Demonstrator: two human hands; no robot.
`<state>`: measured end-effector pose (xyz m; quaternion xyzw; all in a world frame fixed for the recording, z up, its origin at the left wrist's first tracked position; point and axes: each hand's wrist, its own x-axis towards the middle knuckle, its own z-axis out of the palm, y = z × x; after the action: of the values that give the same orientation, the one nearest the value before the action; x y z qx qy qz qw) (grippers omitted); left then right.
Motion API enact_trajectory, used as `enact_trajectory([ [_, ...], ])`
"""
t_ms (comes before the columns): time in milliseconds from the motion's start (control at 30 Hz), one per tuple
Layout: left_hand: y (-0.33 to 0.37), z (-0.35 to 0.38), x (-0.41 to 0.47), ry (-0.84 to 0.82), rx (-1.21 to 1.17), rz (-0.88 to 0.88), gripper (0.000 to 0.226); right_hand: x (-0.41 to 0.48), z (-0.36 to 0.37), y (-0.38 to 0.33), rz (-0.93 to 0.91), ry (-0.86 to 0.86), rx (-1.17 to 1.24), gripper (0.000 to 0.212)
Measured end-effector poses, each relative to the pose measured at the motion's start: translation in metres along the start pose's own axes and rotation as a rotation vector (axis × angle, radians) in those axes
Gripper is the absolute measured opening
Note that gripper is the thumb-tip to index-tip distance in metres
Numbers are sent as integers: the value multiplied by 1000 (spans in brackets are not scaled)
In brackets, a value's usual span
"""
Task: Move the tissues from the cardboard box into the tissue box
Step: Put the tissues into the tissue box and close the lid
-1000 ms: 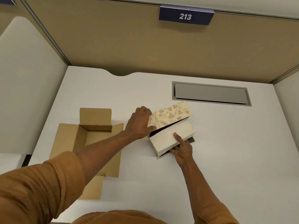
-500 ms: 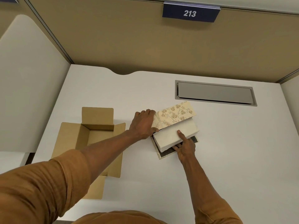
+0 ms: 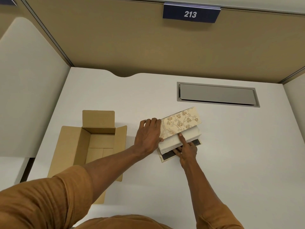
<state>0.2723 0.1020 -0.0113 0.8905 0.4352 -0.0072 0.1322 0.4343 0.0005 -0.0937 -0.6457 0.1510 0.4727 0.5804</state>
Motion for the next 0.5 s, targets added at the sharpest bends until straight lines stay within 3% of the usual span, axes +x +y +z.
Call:
enact_trajectory([
  [333,5,1,-5,-3,2,2,82,6,-7,2,-17,-76,-3,65],
  [500,9,6,-11,13,17,14,84,5,-5,4,-16,-77,30,55],
])
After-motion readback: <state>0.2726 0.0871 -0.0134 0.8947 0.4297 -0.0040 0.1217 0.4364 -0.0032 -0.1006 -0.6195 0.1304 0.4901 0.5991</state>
